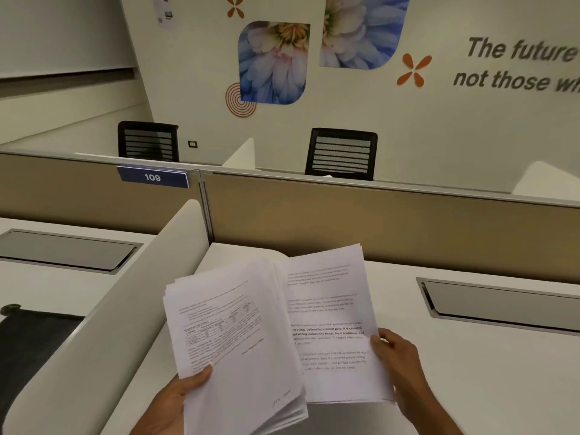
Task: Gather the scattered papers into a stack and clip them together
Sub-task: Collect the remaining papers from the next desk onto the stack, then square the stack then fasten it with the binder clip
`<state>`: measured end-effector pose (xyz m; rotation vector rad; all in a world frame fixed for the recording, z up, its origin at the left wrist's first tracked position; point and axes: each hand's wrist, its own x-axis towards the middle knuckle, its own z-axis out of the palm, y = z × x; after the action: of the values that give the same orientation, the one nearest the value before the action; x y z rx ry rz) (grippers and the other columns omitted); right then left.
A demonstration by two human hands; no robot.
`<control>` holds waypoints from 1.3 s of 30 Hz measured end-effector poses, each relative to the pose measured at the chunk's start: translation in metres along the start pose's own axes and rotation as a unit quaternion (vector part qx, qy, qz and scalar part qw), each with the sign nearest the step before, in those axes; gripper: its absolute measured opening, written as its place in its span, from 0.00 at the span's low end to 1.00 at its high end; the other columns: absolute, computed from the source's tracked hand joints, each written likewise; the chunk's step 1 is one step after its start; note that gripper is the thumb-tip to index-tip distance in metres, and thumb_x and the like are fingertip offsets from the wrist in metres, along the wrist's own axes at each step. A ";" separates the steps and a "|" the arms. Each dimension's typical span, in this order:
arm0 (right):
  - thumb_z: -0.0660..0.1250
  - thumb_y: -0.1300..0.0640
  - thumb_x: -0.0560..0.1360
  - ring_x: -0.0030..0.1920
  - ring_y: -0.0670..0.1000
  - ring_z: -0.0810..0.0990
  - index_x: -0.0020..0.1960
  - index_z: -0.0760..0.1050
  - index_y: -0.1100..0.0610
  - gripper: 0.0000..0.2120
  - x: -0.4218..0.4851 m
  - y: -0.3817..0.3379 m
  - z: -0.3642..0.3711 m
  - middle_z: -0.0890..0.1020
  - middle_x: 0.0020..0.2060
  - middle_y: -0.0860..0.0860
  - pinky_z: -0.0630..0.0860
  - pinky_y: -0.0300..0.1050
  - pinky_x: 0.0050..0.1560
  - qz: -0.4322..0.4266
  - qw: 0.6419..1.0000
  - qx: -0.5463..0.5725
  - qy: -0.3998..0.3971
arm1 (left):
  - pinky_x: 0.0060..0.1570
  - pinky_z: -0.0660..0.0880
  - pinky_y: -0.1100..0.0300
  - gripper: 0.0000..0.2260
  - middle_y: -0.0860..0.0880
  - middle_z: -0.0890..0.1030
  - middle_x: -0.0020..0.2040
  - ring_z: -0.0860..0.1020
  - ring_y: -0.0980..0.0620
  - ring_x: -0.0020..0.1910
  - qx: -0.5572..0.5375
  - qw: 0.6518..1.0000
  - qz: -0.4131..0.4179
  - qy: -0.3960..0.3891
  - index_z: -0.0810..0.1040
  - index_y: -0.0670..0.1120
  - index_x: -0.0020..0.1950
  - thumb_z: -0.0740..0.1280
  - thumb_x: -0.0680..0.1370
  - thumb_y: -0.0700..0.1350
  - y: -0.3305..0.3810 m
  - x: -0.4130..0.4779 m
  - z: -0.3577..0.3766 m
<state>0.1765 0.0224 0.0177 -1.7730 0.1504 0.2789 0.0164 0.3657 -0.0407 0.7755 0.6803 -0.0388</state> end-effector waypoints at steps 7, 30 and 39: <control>0.65 0.67 0.80 0.41 0.55 0.87 0.54 0.84 0.62 0.10 -0.049 -0.015 -0.066 0.89 0.45 0.58 0.82 0.41 0.36 0.037 0.993 0.038 -0.104 | 0.72 0.68 0.36 0.35 0.42 0.88 0.53 0.80 0.35 0.62 0.088 0.993 0.073 -0.010 0.78 0.40 0.67 0.81 0.61 0.34 -0.028 -0.039 0.094; 0.62 0.41 0.80 0.56 0.56 0.86 0.62 0.79 0.49 0.18 -0.131 -0.015 -0.194 0.87 0.55 0.51 0.83 0.56 0.56 0.049 0.982 0.085 -0.162 | 0.66 0.77 0.42 0.20 0.44 0.85 0.62 0.83 0.40 0.62 0.230 0.964 0.065 -0.116 0.78 0.45 0.68 0.72 0.76 0.37 -0.113 -0.135 0.224; 0.78 0.58 0.71 0.55 0.59 0.85 0.61 0.82 0.55 0.19 -0.148 -0.012 -0.219 0.87 0.54 0.53 0.83 0.57 0.56 -0.054 0.987 0.081 -0.124 | 0.60 0.82 0.49 0.18 0.46 0.87 0.59 0.84 0.44 0.59 0.294 0.933 0.128 -0.165 0.82 0.47 0.64 0.76 0.74 0.39 -0.144 -0.144 0.272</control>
<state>0.0601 -0.1956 0.1122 -1.5645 -0.0994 0.3956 0.0135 0.0524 0.0910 1.3942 0.2319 -0.1370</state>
